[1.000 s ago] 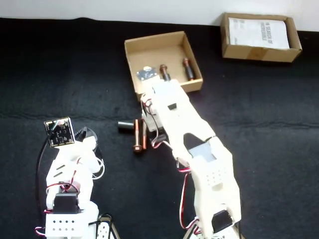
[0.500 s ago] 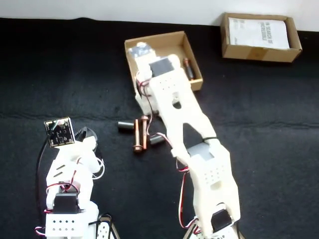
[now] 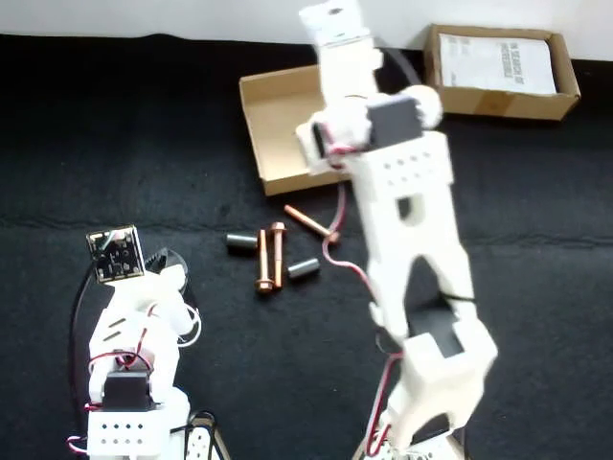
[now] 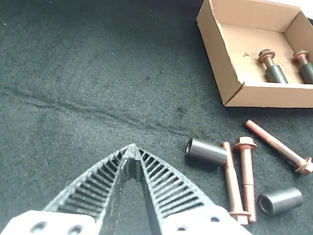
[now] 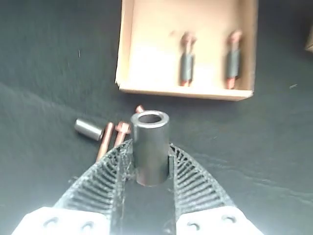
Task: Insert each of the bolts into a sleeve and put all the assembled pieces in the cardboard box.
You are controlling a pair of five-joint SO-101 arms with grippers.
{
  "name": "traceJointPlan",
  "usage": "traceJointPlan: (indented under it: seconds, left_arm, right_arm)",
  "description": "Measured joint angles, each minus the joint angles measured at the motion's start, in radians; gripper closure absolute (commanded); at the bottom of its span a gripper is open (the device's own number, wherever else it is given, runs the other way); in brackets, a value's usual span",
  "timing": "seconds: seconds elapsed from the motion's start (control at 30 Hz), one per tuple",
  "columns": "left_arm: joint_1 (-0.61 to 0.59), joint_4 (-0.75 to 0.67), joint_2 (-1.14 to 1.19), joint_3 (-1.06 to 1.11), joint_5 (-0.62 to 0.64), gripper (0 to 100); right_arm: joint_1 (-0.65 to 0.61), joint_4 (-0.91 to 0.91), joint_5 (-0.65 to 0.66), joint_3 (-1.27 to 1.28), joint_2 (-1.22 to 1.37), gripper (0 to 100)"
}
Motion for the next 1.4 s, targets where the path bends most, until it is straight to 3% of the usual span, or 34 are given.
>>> traceJointPlan:
  seconds: [0.2, 0.47, 0.8, 0.97, 1.2, 1.4]
  left_arm:
    - [0.0, 0.026, 0.0, 0.0, 0.0, 98]
    - [0.041, 0.026, 0.0, 0.0, 0.0, 98]
    - [0.11, 0.064, 0.018, -0.086, -0.095, 98]
    - [0.127, 0.098, 0.213, -0.262, -0.112, 98]
    - [0.183, 0.104, 0.667, -0.6, -0.112, 98]
    - [0.285, 0.104, 1.034, -0.878, -0.13, 98]
  right_arm:
    - [0.046, 0.0, -0.005, 0.094, -0.287, 99.1]
    - [0.078, 0.0, -0.005, 0.503, -0.746, 99.1]
    - [0.242, 0.0, -0.005, 0.936, -1.122, 99.1]
    - [0.287, 0.0, -0.005, 1.077, -1.257, 99.1]
    - [0.367, 0.0, -0.005, 1.211, -1.392, 99.1]
    - [0.554, -0.046, -0.005, 1.326, -1.487, 99.1]
